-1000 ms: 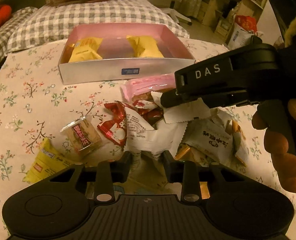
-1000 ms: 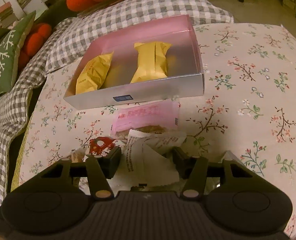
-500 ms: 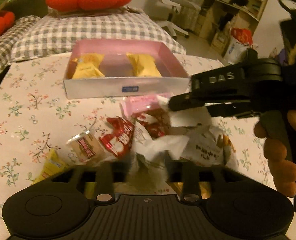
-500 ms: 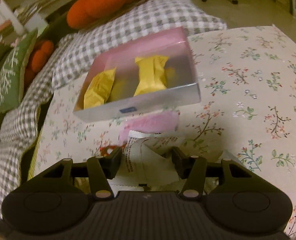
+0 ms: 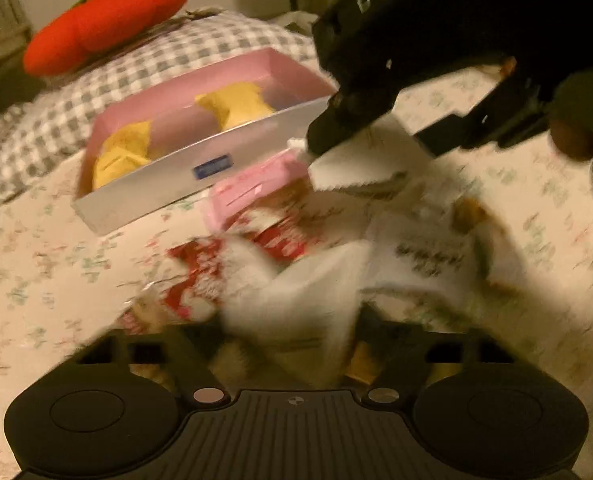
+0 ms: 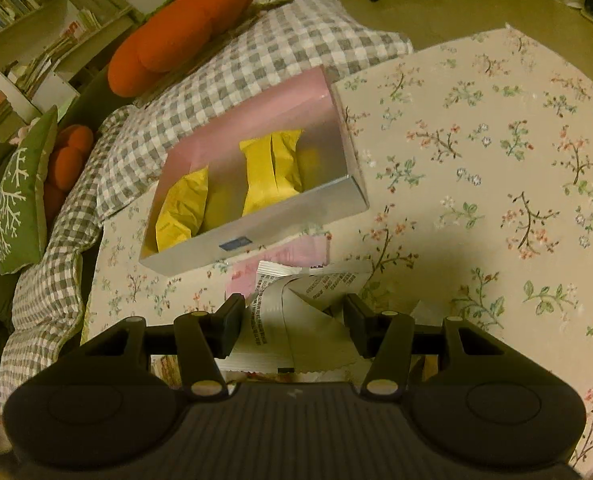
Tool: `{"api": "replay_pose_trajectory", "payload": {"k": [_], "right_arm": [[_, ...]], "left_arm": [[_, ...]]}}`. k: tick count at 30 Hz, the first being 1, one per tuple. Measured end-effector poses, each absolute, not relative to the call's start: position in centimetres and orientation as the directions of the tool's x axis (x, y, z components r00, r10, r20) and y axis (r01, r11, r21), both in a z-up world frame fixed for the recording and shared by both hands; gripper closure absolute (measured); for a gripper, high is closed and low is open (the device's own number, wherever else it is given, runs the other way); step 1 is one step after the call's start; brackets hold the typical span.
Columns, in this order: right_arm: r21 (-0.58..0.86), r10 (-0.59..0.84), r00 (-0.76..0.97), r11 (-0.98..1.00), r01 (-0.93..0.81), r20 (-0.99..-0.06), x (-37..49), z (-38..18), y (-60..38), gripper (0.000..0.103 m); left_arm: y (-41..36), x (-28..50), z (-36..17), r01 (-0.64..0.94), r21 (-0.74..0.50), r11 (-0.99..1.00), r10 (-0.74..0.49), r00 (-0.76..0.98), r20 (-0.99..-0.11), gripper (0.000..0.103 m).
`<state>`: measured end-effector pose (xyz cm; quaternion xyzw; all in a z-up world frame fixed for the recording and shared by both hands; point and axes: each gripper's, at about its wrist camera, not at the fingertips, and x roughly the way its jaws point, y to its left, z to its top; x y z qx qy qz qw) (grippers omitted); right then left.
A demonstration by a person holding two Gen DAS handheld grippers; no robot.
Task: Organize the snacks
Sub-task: 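Grasp a white printed packet with left gripper while right grasps another white packet, then lower both white packets into the silver box and open both grippers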
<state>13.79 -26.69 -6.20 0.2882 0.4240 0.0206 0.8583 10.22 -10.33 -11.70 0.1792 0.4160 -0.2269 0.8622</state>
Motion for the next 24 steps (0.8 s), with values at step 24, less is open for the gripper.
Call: {"api": "replay_pose_trajectory", "payload": {"k": [24], "right_arm": [[0.538,0.313,0.667,0.828,0.158,-0.676,13.2,-4.7,-26.9,0.053]], "left_arm": [[-4.9,9.6,-5.9,0.473,-0.068,0.878,-0.385,0.616,-0.687,0.058]]}}
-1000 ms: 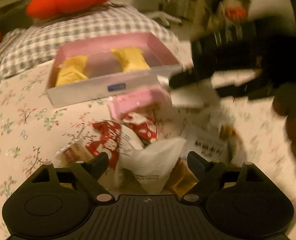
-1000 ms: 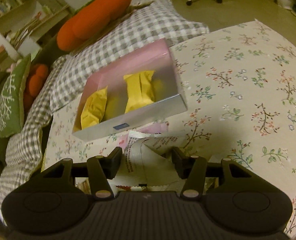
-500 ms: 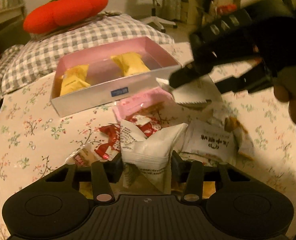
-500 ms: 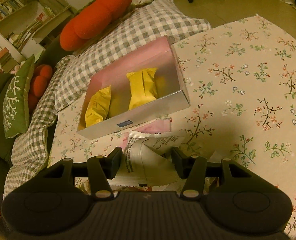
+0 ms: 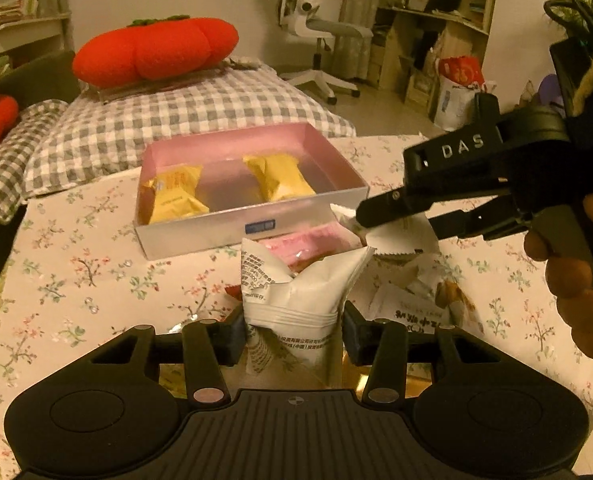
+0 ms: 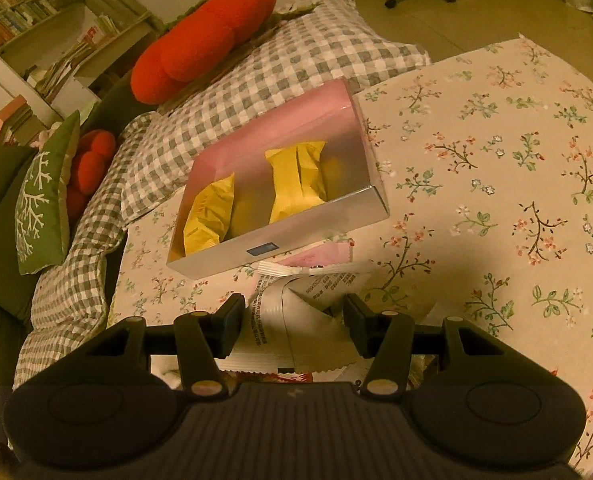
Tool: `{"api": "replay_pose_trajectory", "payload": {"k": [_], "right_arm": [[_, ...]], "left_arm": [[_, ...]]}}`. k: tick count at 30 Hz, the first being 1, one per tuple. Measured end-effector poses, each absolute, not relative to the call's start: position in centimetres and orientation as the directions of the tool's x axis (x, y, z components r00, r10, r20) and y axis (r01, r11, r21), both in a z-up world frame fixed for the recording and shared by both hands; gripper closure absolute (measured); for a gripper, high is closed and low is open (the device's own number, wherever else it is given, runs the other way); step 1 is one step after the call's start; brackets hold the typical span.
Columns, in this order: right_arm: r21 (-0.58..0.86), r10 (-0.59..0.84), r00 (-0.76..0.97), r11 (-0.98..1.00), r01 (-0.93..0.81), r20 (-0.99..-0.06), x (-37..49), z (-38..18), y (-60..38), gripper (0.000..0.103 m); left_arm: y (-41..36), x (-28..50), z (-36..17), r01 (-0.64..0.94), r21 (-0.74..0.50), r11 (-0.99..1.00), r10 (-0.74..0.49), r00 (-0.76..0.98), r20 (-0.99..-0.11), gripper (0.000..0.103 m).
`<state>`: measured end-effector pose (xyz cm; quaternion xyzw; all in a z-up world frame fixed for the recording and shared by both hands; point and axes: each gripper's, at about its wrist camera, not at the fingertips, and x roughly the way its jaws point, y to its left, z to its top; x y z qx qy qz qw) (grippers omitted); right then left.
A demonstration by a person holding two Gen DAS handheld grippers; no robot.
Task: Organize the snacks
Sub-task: 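Lower both white packets into the silver box and open both grippers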
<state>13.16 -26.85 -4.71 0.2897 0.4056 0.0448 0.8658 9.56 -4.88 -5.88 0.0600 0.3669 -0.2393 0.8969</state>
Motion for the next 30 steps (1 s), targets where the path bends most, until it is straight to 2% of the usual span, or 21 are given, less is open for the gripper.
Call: {"api": "replay_pose_trajectory", "payload": {"k": [6,11,23,30], "right_arm": [[0.519,0.300,0.675,0.843,0.143,-0.674,13.6,-4.1,-27.2,0.053],[0.504,0.284,0.684,0.852,0.141,-0.671,14.8,-3.5,-27.6,0.053],[0.467,0.251,0.715,0.876,0.118,-0.652,20.2,-2.3,-28.4,0.053],[0.457,0.240,0.716,0.881,0.124,-0.656,22.3,-4.0,-28.6,0.052]], "left_arm": [[-4.6,10.6,-5.1,0.458,-0.077,0.886,-0.387,0.638,-0.665,0.058],[-5.1,12.4,-4.7,0.460,-0.031,0.888,-0.364,0.659,-0.658,0.058],[-6.7,20.0,-3.8,0.436,-0.010,0.900,-0.352,0.711,-0.608,0.058],[-8.5,22.3,-5.7,0.446,0.012,0.895,-0.338,0.695,-0.635,0.058]]}}
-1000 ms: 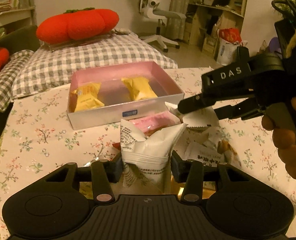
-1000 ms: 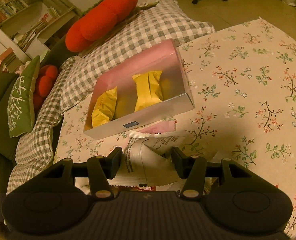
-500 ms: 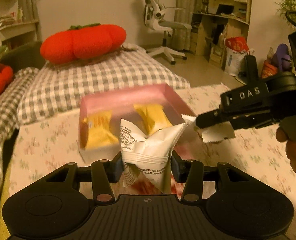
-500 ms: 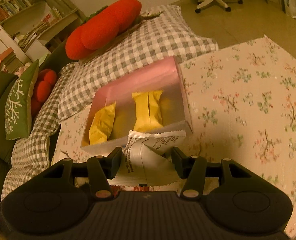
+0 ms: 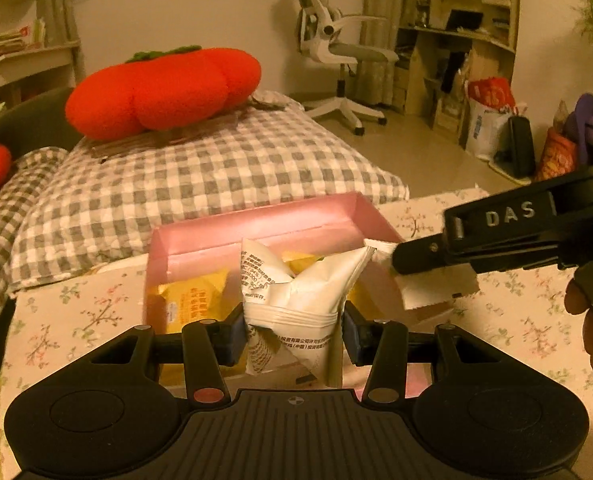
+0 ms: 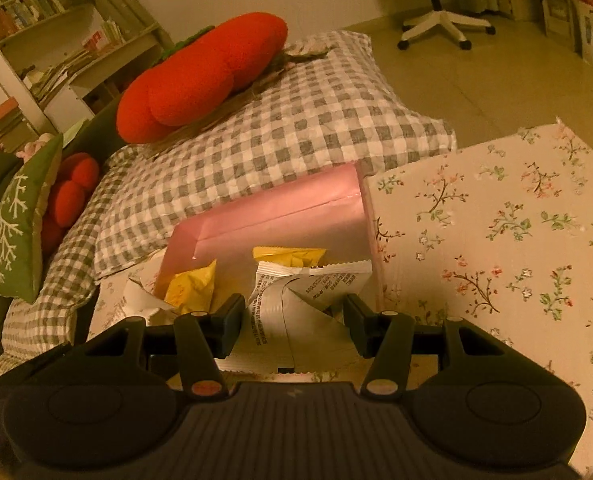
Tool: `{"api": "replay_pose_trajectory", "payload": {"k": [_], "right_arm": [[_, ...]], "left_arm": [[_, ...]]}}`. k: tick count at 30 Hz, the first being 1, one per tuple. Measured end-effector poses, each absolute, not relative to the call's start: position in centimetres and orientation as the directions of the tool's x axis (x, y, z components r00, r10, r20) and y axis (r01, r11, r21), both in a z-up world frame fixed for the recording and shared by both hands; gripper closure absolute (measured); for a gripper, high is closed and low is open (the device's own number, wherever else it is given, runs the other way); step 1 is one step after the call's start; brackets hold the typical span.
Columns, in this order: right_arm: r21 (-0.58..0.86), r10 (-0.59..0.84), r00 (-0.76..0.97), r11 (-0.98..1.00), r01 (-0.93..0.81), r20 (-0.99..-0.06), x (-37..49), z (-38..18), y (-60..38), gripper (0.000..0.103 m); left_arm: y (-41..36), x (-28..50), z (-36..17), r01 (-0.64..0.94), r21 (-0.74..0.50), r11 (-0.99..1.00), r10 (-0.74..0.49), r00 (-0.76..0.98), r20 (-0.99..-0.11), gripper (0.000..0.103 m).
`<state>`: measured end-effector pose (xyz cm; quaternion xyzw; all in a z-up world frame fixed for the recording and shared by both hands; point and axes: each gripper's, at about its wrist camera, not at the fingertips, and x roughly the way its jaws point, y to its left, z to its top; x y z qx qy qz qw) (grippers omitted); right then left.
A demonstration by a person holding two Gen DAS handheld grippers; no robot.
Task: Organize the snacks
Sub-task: 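Lower both white packets into the silver box and open both grippers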
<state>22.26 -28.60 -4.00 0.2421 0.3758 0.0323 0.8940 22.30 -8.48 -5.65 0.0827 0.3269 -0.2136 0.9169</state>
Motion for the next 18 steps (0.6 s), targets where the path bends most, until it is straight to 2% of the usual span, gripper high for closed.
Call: {"api": "replay_pose_trajectory", "payload": {"k": [10,16,18], "right_arm": [[0.388,0.188,0.705,0.912,0.133,-0.684,24.0,-5.6,-27.7,0.052],[0.399,0.170,0.719,0.903,0.159,-0.674,24.1,-5.8,-27.9,0.049],[0.416,0.176,0.728,0.895,0.163,-0.663,23.8,-5.4,-28.2,0.045]], "left_arm": [[-9.3,24.5,-8.3,0.436,0.027,0.899,-0.310,0.682,-0.662,0.057],[-8.8,25.4,-8.7,0.404,0.014,0.915,-0.290,0.679,-0.674,0.051],[-8.4,25.4,-8.4,0.401,0.011,0.916,-0.291,0.681,-0.672,0.048]]}}
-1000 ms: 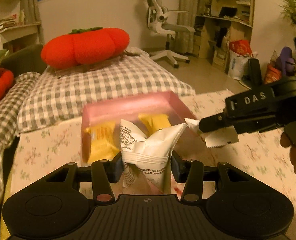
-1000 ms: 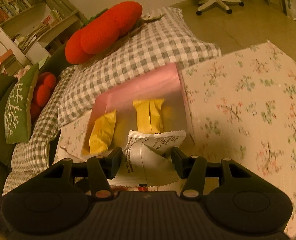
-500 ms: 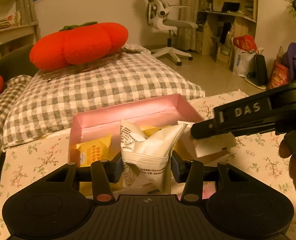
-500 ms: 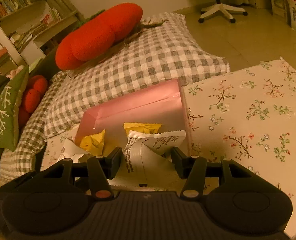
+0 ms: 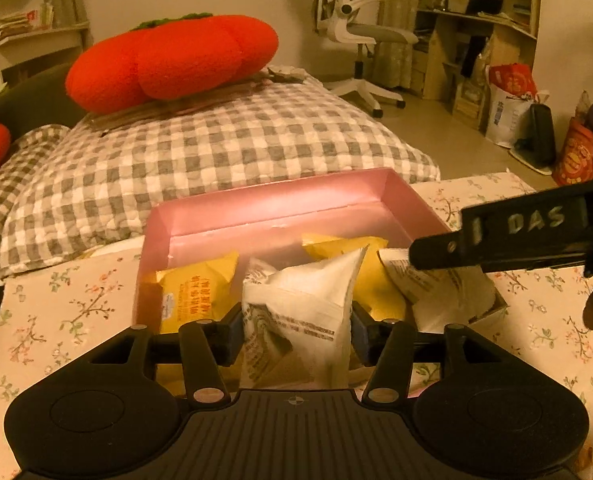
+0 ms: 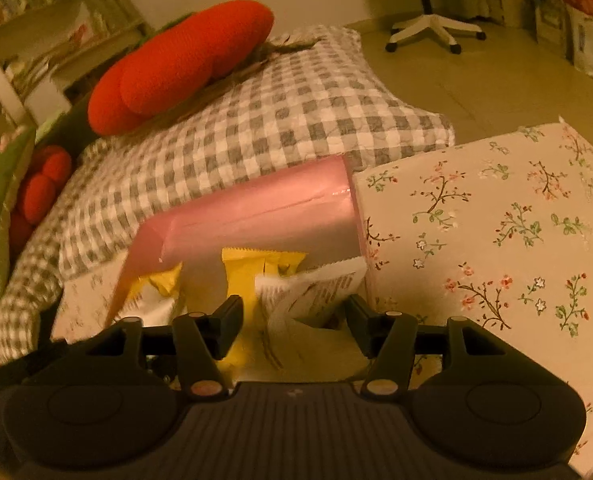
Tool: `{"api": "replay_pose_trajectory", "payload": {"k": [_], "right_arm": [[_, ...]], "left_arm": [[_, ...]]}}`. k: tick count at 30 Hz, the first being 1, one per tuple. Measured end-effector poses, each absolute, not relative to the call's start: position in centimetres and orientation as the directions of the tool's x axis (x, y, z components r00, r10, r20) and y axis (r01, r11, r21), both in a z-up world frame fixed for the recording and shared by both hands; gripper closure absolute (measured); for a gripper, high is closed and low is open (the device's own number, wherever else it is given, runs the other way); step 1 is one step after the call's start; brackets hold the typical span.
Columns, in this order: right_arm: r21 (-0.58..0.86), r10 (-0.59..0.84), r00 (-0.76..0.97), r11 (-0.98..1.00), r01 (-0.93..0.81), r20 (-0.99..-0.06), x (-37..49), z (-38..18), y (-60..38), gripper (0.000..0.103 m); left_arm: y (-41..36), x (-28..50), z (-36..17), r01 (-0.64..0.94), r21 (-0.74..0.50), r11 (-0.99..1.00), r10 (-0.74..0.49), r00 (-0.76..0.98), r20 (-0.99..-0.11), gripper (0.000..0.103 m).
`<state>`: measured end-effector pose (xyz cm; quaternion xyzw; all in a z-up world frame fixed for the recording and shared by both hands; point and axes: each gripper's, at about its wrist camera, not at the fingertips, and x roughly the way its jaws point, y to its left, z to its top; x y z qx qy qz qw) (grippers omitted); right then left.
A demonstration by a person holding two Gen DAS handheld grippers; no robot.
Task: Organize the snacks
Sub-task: 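Lower both white packets into the silver box and open both grippers, then withdraw both grippers from the box toward the remaining snacks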
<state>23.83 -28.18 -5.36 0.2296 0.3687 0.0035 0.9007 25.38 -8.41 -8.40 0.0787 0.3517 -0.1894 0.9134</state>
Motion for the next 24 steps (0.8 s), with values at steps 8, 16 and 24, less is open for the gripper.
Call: {"api": "replay_pose_trajectory", "payload": {"k": [8,16,24], "right_arm": [[0.439,0.176,0.746,0.882,0.170,-0.642,22.4,-4.2,-28.8,0.044],[0.442,0.202,0.736,0.886,0.144,-0.646,19.8,-3.1,-28.4,0.041],[0.411,0.245,0.691,0.908,0.083,-0.680,17.3,-2.3,-26.1,0.039]], "left_arm": [[-5.8,24.9,-5.4,0.361,-0.076,0.930,-0.324,0.701,-0.635,0.044],[-2.8,22.0,-3.3,0.259,-0.122,0.958,-0.274,0.709,-0.649,0.044],[-0.8,18.0,-3.3,0.199,-0.103,0.975,-0.209,0.649,-0.732,0.042]]}}
